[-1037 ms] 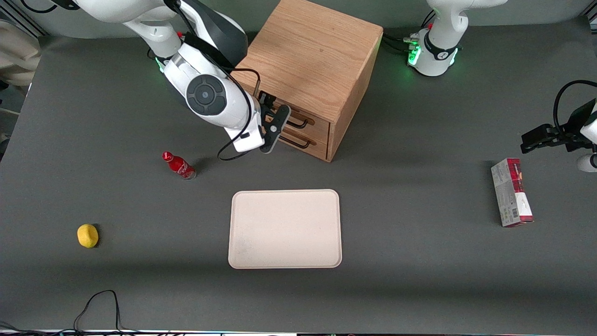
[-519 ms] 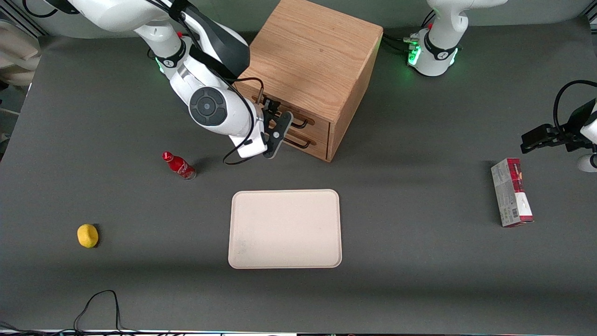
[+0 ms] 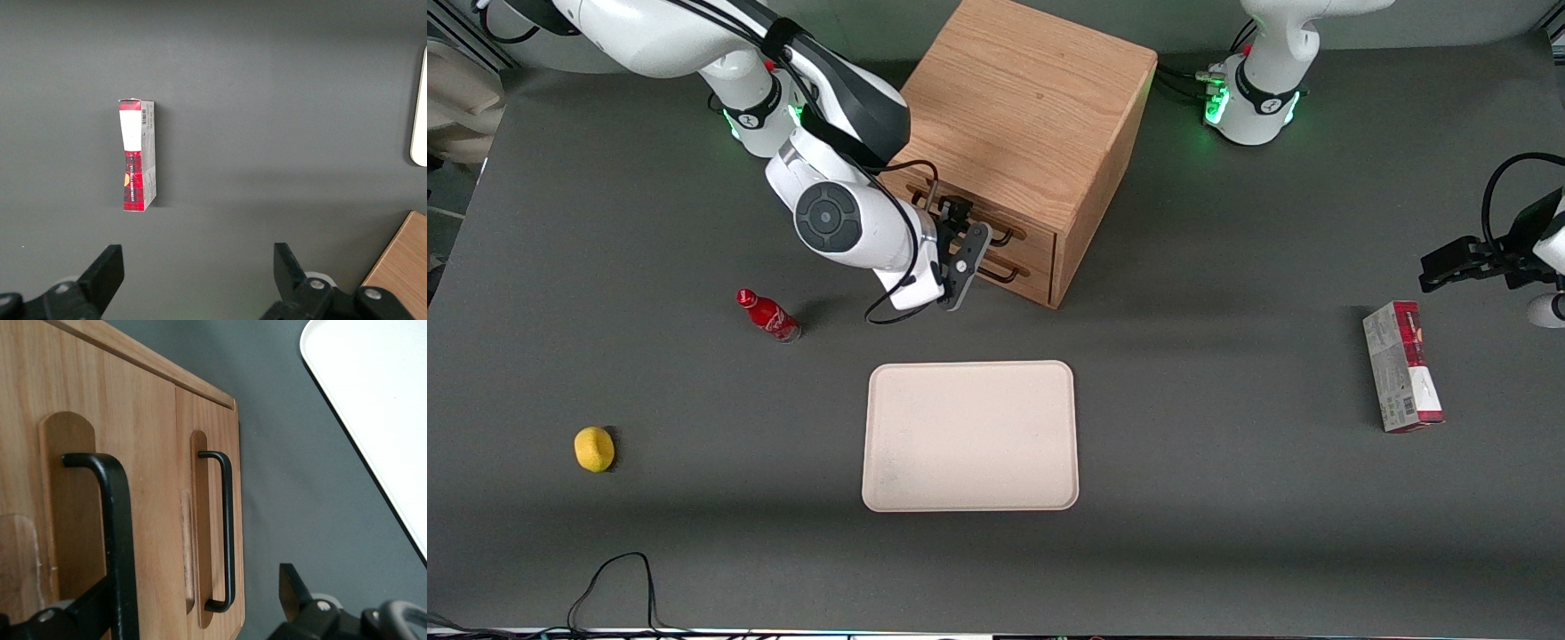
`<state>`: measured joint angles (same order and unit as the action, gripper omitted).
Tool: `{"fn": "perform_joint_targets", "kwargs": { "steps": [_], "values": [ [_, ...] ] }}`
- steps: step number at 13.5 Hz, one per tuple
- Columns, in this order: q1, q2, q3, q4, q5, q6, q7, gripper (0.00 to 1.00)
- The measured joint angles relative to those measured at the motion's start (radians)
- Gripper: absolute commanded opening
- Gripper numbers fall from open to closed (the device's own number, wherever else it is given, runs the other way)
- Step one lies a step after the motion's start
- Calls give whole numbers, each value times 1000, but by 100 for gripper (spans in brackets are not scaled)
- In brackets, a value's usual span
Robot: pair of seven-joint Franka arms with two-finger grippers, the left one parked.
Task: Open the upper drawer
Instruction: 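Pull the handle outward with the right gripper, sliding the drawer open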
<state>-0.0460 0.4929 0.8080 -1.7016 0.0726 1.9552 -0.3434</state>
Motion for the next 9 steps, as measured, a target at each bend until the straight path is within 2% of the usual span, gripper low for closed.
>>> {"fn": "perform_joint_targets", "kwargs": {
  "steps": [2,9],
  "values": [
    [-1,1,-9,1,0,8,-25,100],
    [-7,8,-128,60,-5,24,-119,100]
  ]
}}
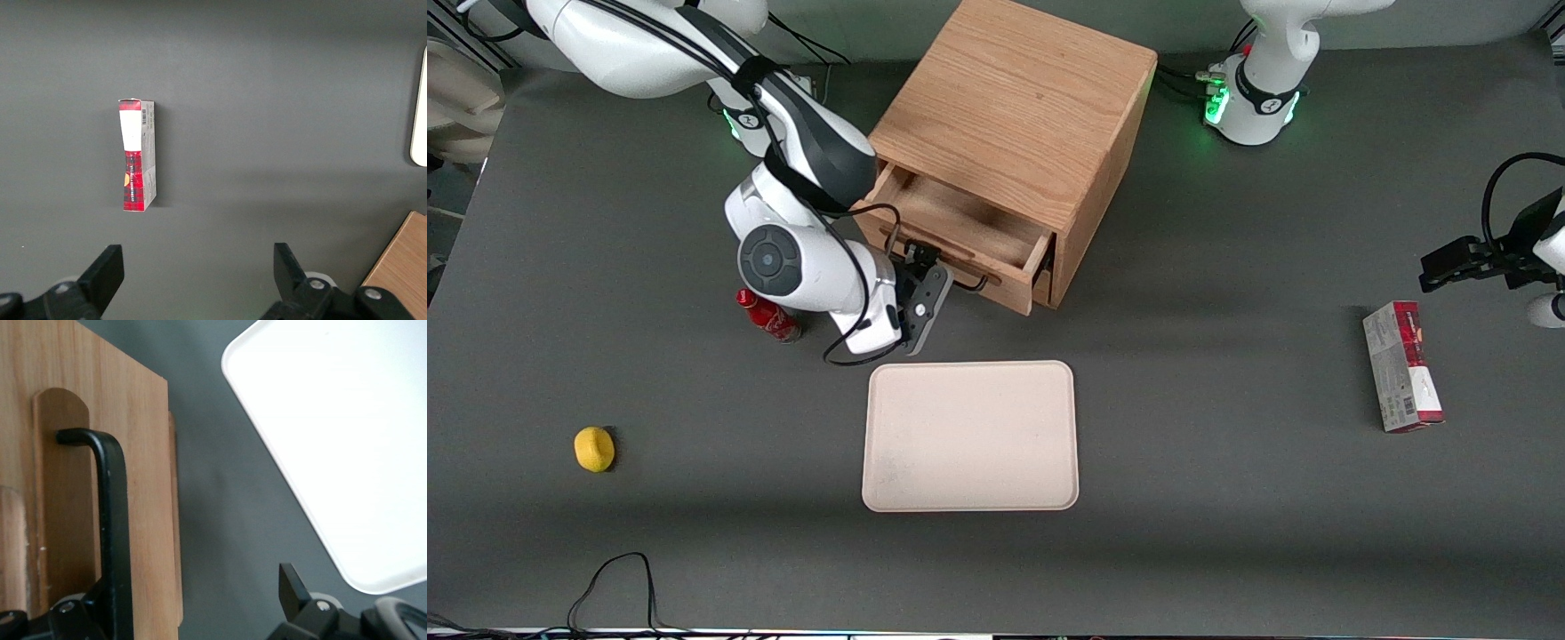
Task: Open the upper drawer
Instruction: 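Pull the handle outward with the right gripper, sliding the drawer open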
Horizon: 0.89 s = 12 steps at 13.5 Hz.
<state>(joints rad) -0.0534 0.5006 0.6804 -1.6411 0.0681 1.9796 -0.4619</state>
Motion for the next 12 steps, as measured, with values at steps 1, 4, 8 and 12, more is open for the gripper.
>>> {"fn": "perform_joint_targets", "kwargs": {
  "steps": [1,4,8,12],
  "values": [
    [0,1,-8,12,-5,-4,-6,100],
    [0,17,-26,62,-87,-31,-9,100],
    [0,72,-32,149,-207,-54,-9,100],
    [0,92,-56,203,-247,-57,-9,100]
  ]
}}
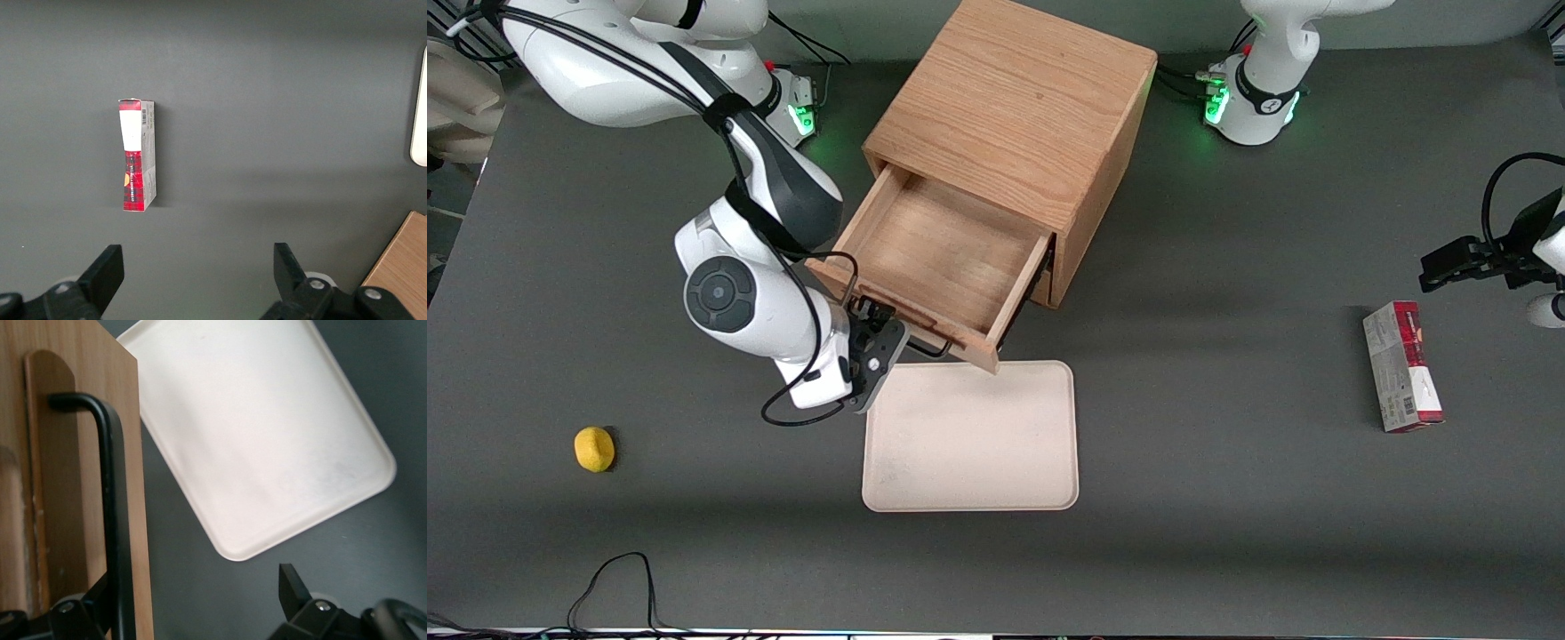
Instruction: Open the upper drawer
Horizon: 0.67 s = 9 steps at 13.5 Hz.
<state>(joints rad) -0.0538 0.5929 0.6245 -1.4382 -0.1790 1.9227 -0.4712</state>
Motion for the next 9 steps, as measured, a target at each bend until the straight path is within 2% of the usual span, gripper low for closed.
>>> {"fn": "perform_joint_targets", "kwargs": {
  "steps": [9],
  "values": [
    [-7,17,-41,182,-11,-2,-9,100]
  ]
}}
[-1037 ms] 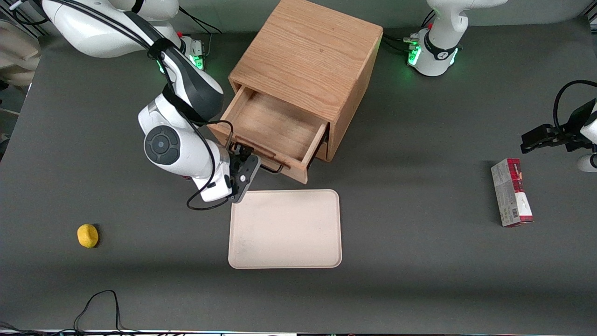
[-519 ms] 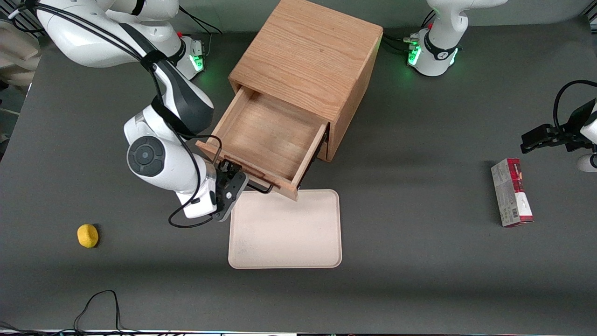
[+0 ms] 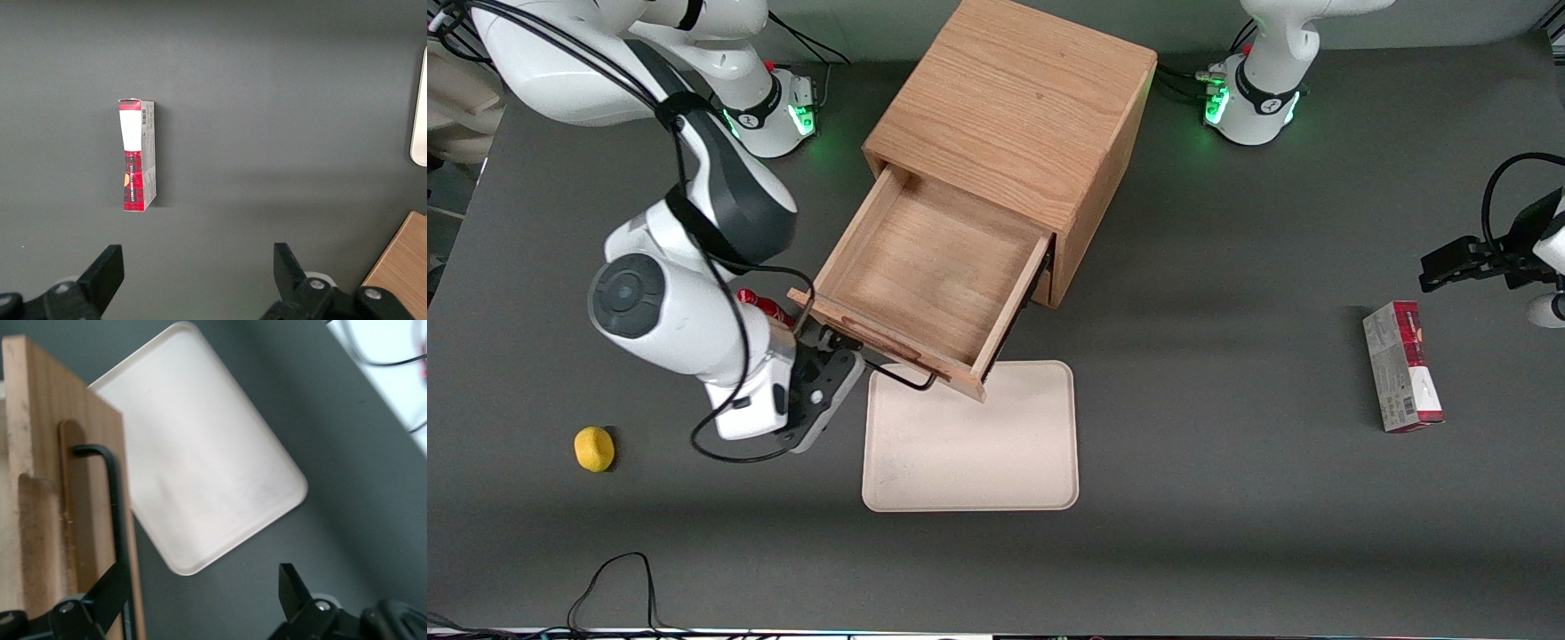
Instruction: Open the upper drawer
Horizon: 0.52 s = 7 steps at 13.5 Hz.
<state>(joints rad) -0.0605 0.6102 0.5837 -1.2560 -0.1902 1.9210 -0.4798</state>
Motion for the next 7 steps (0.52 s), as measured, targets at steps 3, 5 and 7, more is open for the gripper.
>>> {"fn": "perform_joint_targets", "kwargs": {
  "steps": [3,5,7],
  "values": [
    [-3,-23,-73,54,-20,-1,-93,100],
    [-8,-67,-151,64,-3,-32,-129,100],
    [-6,-139,-281,59,155,-151,-65,100]
  ]
}}
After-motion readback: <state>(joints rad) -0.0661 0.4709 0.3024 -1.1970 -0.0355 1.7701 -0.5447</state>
